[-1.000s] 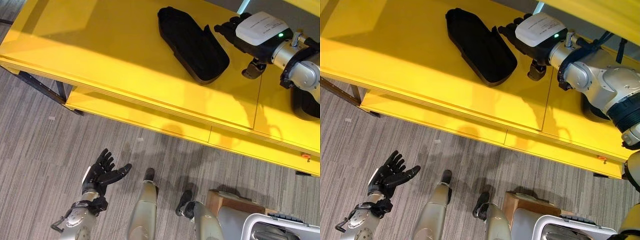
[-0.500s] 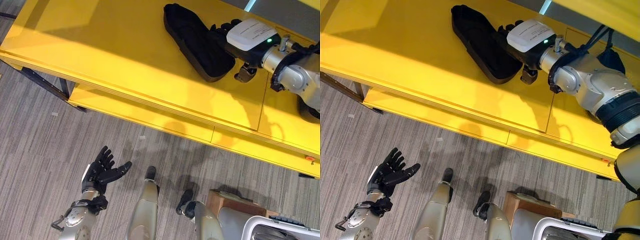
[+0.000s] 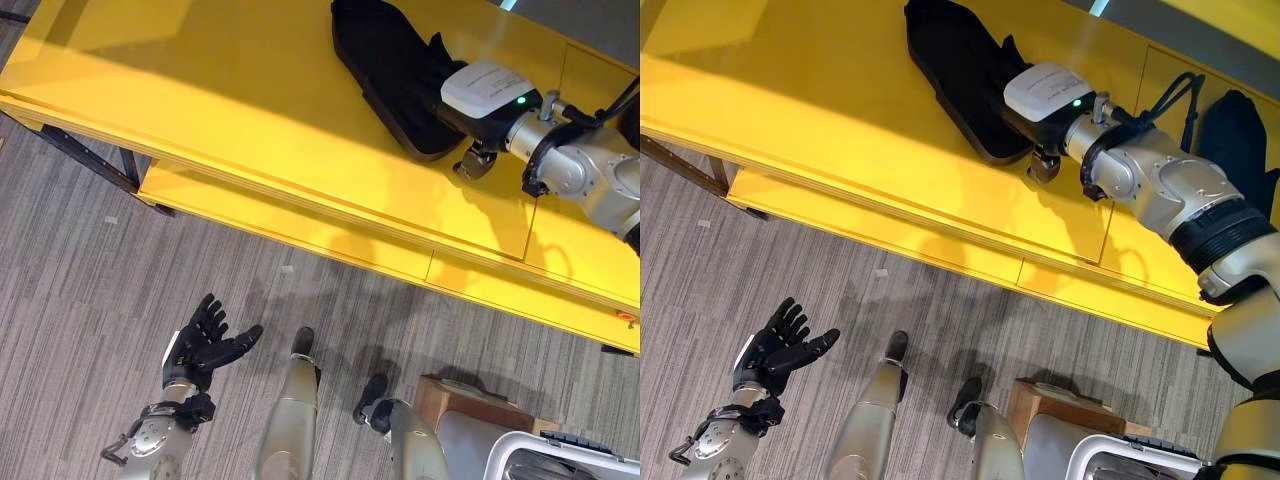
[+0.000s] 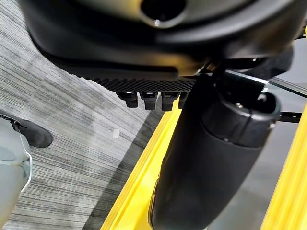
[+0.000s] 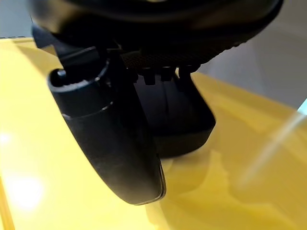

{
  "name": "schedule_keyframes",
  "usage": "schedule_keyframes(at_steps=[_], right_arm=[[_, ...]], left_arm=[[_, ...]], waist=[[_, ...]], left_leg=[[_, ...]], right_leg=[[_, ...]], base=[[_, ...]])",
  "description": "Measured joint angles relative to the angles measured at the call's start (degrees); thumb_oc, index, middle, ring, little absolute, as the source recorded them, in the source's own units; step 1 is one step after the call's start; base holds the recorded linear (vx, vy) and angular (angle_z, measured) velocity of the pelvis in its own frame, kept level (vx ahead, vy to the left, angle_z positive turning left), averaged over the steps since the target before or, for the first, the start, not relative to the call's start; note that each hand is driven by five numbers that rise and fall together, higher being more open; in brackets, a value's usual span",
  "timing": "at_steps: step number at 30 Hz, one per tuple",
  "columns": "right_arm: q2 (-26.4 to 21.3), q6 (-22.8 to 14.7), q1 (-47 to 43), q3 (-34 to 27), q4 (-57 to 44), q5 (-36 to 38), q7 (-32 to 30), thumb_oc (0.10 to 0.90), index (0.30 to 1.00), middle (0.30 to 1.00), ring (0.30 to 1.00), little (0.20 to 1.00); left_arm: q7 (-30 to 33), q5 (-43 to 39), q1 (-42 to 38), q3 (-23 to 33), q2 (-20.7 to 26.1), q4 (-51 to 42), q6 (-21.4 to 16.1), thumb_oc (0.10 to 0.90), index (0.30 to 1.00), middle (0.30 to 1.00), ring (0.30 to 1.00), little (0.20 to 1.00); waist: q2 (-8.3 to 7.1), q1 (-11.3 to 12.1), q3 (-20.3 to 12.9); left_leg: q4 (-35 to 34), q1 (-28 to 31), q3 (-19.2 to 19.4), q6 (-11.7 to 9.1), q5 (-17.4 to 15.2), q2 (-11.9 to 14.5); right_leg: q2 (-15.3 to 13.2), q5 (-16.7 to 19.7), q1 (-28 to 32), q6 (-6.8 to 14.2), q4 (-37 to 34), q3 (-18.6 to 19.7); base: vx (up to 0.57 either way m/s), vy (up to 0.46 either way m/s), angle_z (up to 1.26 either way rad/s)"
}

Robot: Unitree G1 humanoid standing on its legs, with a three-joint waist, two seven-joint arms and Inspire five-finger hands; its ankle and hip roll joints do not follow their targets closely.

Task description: Move parts from the plastic box to the shelf.

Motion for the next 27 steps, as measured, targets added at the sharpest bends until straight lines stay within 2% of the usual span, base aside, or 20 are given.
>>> schedule_keyframes(at_steps=[7, 15, 27], right_arm=[[0.8, 0.2, 0.2, -0.9, 1.9, 0.1, 0.0, 0.900, 1.000, 1.000, 1.000, 1.000], [1.7, 0.1, 0.9, -3.9, 4.3, 1.2, -0.3, 0.900, 1.000, 1.000, 1.000, 1.000], [2.3, 0.2, 0.9, -4.2, 6.0, 1.2, -1.3, 0.900, 1.000, 1.000, 1.000, 1.000]], left_arm=[[0.0, 0.0, 0.0, 0.0, -0.1, -0.1, -0.5, 0.900, 1.000, 1.000, 1.000, 1.000], [0.0, -0.2, 0.1, 0.0, -0.1, -0.2, -0.6, 0.900, 1.000, 1.000, 1.000, 1.000], [0.0, -0.3, 0.2, 0.1, 0.0, -0.2, -0.7, 0.900, 1.000, 1.000, 1.000, 1.000]], waist=[[1.27, 0.7, 0.8], [1.25, 0.8, 0.8], [0.70, 0.9, 1.1]], left_leg=[[0.6, -0.3, -0.1, 0.0, 0.0, 0.0], [2.1, -2.3, -0.4, 0.0, 0.0, 0.0], [3.1, -3.8, -0.5, 0.0, 0.1, 0.0]], right_leg=[[0.0, 0.0, -0.3, 0.0, 0.8, 0.1], [-0.1, -0.1, -2.3, -0.2, 2.2, 0.1], [-0.2, -0.2, -3.7, -0.3, 3.6, 0.1]], base=[[0.00, 0.000, 0.00], [0.00, 0.000, 0.00], [0.00, 0.000, 0.00]])
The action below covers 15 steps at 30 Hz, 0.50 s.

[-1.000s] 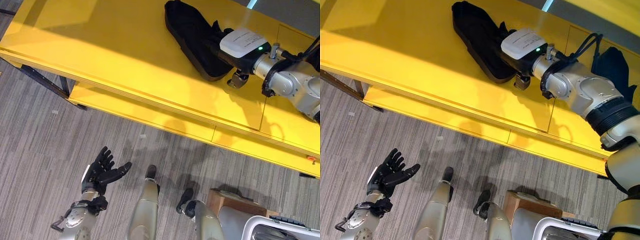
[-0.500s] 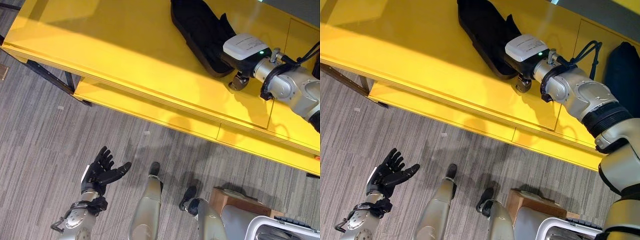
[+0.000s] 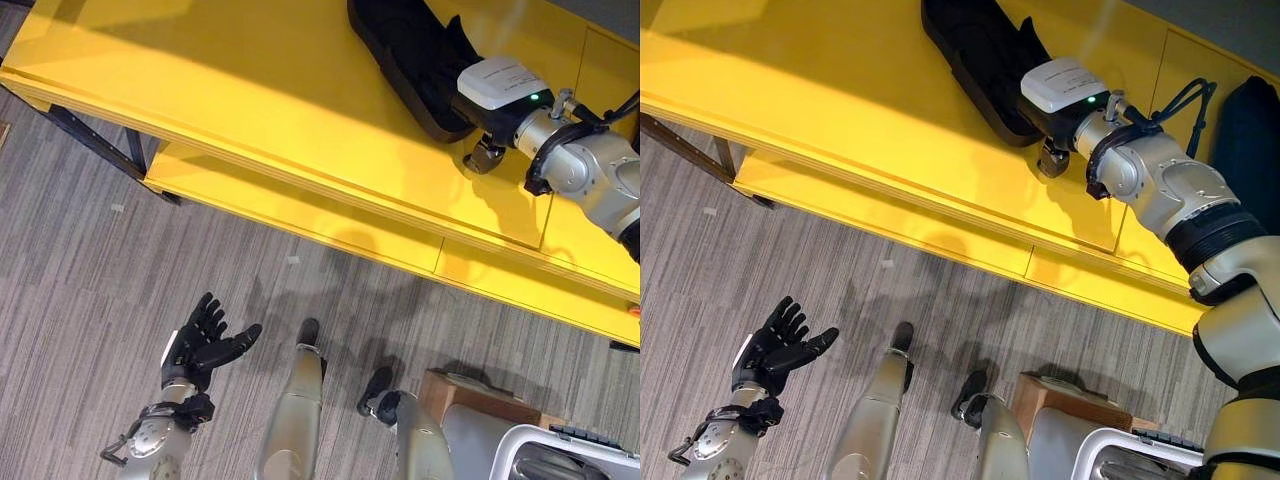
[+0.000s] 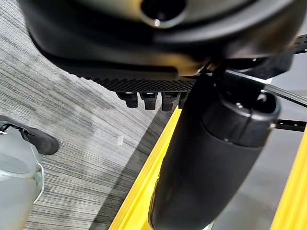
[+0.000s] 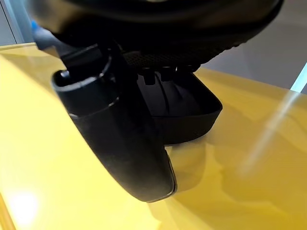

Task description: Move parts from the plastic box to the shelf.

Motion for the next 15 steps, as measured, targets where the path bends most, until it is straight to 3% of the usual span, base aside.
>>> schedule_keyframes(at_steps=[15], right_arm=[[-0.1, 0.4, -1.0, -0.4, -0.2, 0.1, 1.7, 0.900, 1.000, 1.000, 1.000, 1.000]], left_arm=[[0.0, 0.0, 0.0, 0.3, 0.1, -0.1, 0.0, 0.900, 1.000, 1.000, 1.000, 1.000]], waist=[[-1.17, 0.0, 0.3]], left_leg=[[0.0, -1.3, -1.2, -0.3, 0.4, -0.1]], right_leg=[[0.1, -0.1, -0.7, -0.3, 0.1, -1.3]], base=[[0.01, -0.006, 0.02]])
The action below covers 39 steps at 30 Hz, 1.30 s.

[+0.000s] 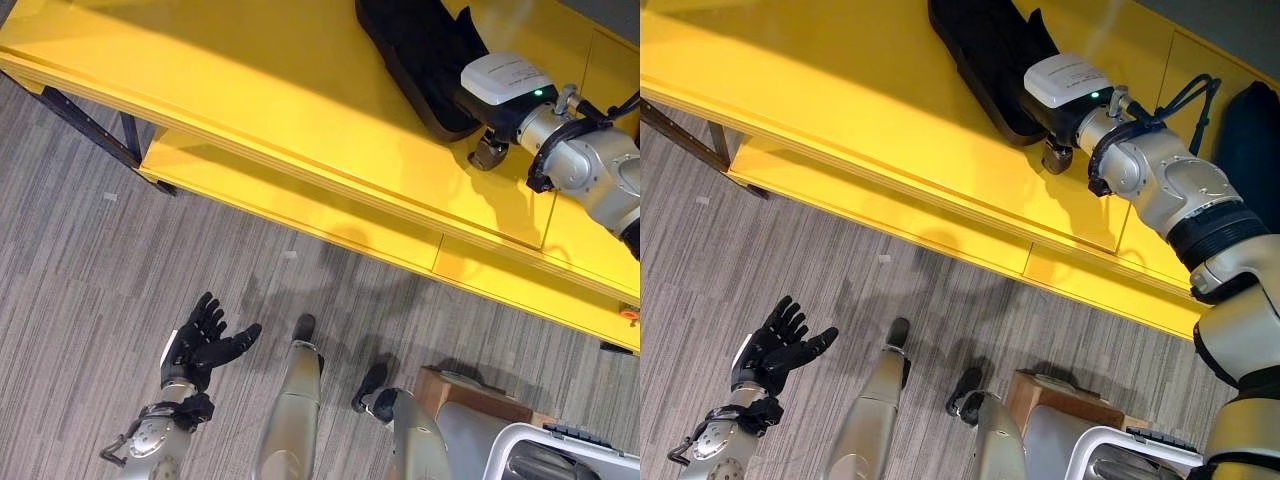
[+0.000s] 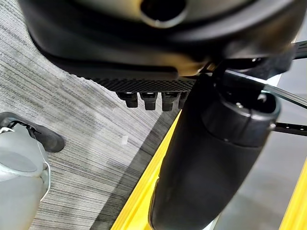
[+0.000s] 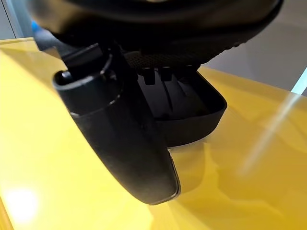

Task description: Move parts from the plastic box to the shelf.

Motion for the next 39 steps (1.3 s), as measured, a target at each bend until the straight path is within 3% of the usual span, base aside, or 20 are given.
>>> schedule_keyframes(at_steps=[10, 11, 16, 21, 34, 39], right_arm=[[-1.4, 1.5, -0.2, -0.5, 0.3, 9.1, 5.2, 0.900, 1.000, 1.000, 1.000, 1.000], [-1.4, 2.0, -0.2, -1.0, 2.1, 14.1, 7.2, 0.900, 1.000, 1.000, 1.000, 1.000], [-4.1, 4.8, -1.8, 1.9, 2.4, 24.2, 13.8, 0.900, 1.000, 1.000, 1.000, 1.000], [-4.8, 6.0, -2.0, 2.9, 2.0, 29.7, 15.5, 0.900, 1.000, 1.000, 1.000, 1.000], [-4.2, 6.9, -1.9, 2.7, 1.7, 31.5, 16.9, 0.900, 1.000, 1.000, 1.000, 1.000], [-2.1, 6.9, 1.1, -3.0, 3.4, 32.6, 16.5, 0.900, 1.000, 1.000, 1.000, 1.000]], left_arm=[[-0.1, 0.0, 0.0, 1.8, 0.1, -0.4, 0.0, 0.900, 1.000, 1.000, 1.000, 1.000], [-0.1, 0.0, 0.0, 2.1, 0.2, -0.8, 0.0, 0.900, 1.000, 1.000, 1.000, 1.000], [-0.8, 0.1, 0.0, 2.1, 2.1, -2.0, 0.1, 0.900, 1.000, 1.000, 1.000, 1.000], [-1.7, 0.5, -0.1, 2.6, 2.4, -2.0, 0.5, 0.900, 1.000, 1.000, 1.000, 1.000], [-1.7, 0.5, -0.2, 2.7, 2.9, -2.1, 0.9, 0.900, 1.000, 1.000, 1.000, 1.000], [-1.7, 0.5, -0.2, 2.8, 3.0, -2.3, 0.9, 0.900, 1.000, 1.000, 1.000, 1.000]], waist=[[-2.21, 0.2, 0.0], [-2.63, 0.4, 0.0], [-3.11, 1.5, 0.0], [-3.96, 1.5, 0.0], [-5.38, 1.6, 0.4], [-5.50, 1.5, 0.3]], left_leg=[[-0.6, -0.7, -1.3, -0.4, 0.4, 0.0], [-0.7, -0.7, -1.4, -0.5, 0.4, 0.0], [-1.4, -0.7, -1.9, -0.7, 0.6, 0.2], [-1.6, -0.4, -2.6, -1.0, 0.8, 0.2], [-2.3, 0.0, -2.9, -1.0, 1.1, 0.3], [-2.0, 0.0, -2.9, -1.0, 1.1, 0.3]], right_leg=[[0.4, 0.1, 0.1, 0.1, -0.9, -1.4], [0.5, 0.1, 0.2, 0.1, -1.1, -1.5], [0.9, 0.3, 0.7, 0.0, -2.3, -2.2], [1.3, 0.4, 1.5, -0.1, -3.1, -3.0], [1.5, 0.9, 2.1, -0.2, -4.0, -3.2], [1.7, 1.1, 2.2, -0.2, -4.2, -3.2]], base=[[0.01, -0.012, 0.05], [0.00, 0.000, 0.00], [0.01, -0.007, 0.02], [0.02, -0.009, 0.06], [0.00, 0.000, 0.00], [0.00, 0.000, 0.00]])
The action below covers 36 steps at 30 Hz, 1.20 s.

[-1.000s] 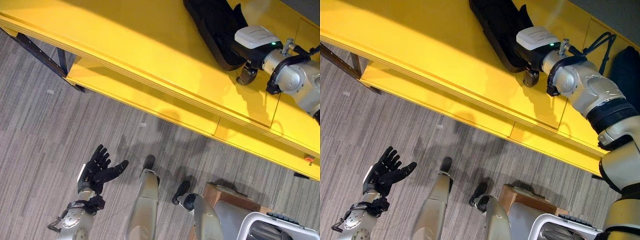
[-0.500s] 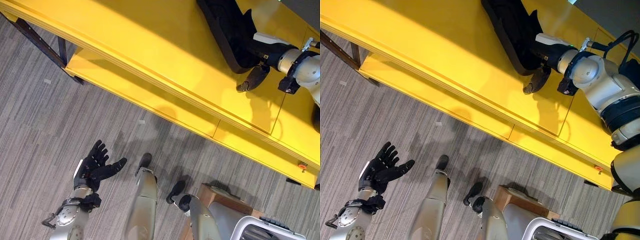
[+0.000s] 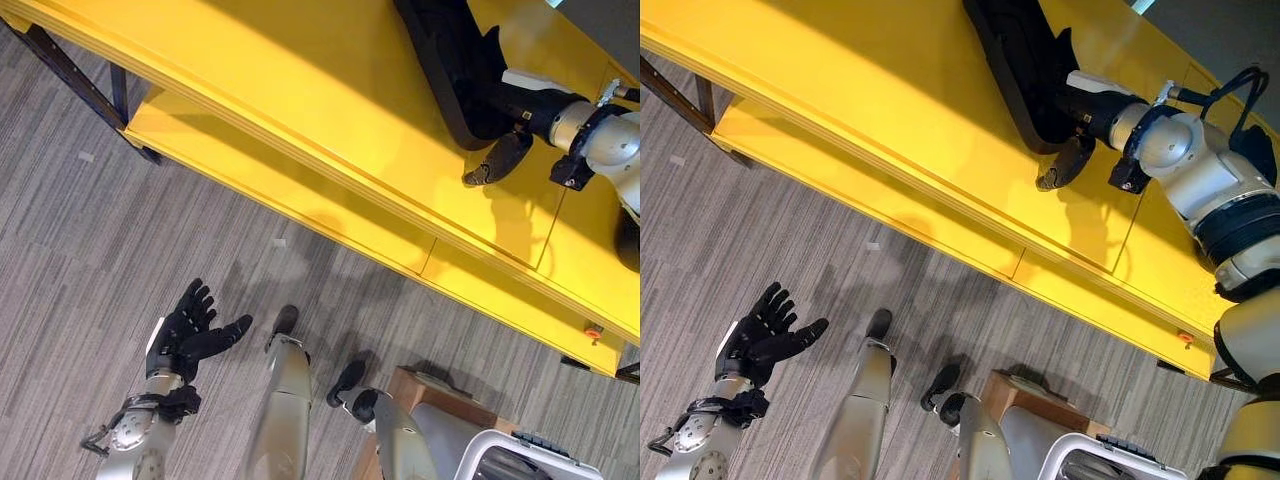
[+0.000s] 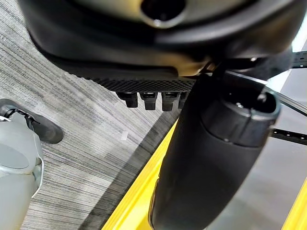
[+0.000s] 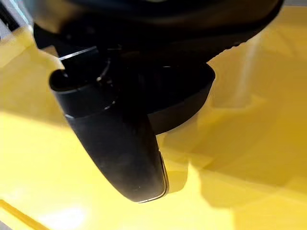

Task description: Move parts from the plastic box to the shelf.

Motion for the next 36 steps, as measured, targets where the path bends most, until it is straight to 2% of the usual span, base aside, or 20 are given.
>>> schedule_keyframes(at_steps=[2, 7, 12, 15, 27, 36], right_arm=[[2.3, -0.7, 1.4, -3.0, 2.2, 2.0, -1.1, 0.900, 1.000, 1.000, 1.000, 1.000], [5.0, -1.5, 1.8, -5.9, 6.7, 2.6, -2.0, 0.900, 1.000, 1.000, 1.000, 1.000], [10.3, -2.6, 2.1, -11.8, 17.9, 3.1, -2.6, 0.900, 1.000, 1.000, 1.000, 1.000], [12.1, -2.2, 2.1, -13.7, 21.3, 3.2, -4.1, 0.900, 1.000, 1.000, 1.000, 1.000], [13.9, -1.0, 1.1, -16.9, 25.8, 3.4, -5.0, 0.900, 1.000, 1.000, 1.000, 1.000], [16.5, 0.4, 1.0, -21.5, 29.0, 7.7, -7.4, 0.900, 1.000, 1.000, 1.000, 1.000]], left_arm=[[0.0, 0.0, 0.0, 0.0, 0.0, -0.1, 0.0, 0.900, 1.000, 1.000, 1.000, 1.000], [0.2, -0.1, 0.0, 0.2, 0.1, 0.0, 0.0, 0.900, 1.000, 1.000, 1.000, 1.000], [0.4, -0.1, -0.1, 0.5, 1.0, -0.1, 0.0, 0.900, 1.000, 1.000, 1.000, 1.000], [0.5, -0.1, -0.1, 1.0, 1.3, -0.1, 0.0, 0.900, 1.000, 1.000, 1.000, 1.000], [1.4, -0.1, 0.1, 1.2, 1.6, -0.3, 0.5, 0.900, 1.000, 1.000, 1.000, 1.000], [1.7, -0.1, 0.0, 1.2, 1.7, -0.3, 0.9, 0.900, 1.000, 1.000, 1.000, 1.000]], waist=[[-0.01, 0.0, 0.0], [-0.01, 0.0, 0.0], [-0.01, 0.0, 0.0], [0.00, 0.0, 0.0], [0.07, 0.3, 0.0], [0.25, 0.4, -0.1]], left_leg=[[0.1, 0.0, 0.0, 0.0, 0.0, 0.1], [0.0, -0.1, 0.0, 0.0, 0.1, 0.1], [0.0, 0.0, 0.0, -0.1, 0.2, 0.3], [-0.1, -0.1, 0.1, -0.5, 0.1, 0.5], [-0.4, -0.3, 0.1, -0.5, 0.1, 0.5], [-0.4, -0.2, 0.3, -0.8, 0.4, 0.7]], right_leg=[[0.0, 0.1, 0.0, 0.0, 0.0, 0.0], [0.1, 0.2, 0.1, 0.0, 0.0, 0.0], [0.2, 0.4, 0.1, -0.1, 0.0, 0.1], [0.4, 0.7, 0.0, -0.5, -0.2, 0.2], [0.5, 1.4, -0.2, -0.5, -0.9, 0.3], [0.6, 1.4, -0.2, -0.5, -0.9, 0.4]], base=[[0.00, 0.000, 0.00], [-0.03, 0.009, 0.00], [0.00, 0.000, 0.00], [-0.02, 0.003, -0.05], [0.00, 0.000, 0.00], [0.00, 0.000, 0.00]])
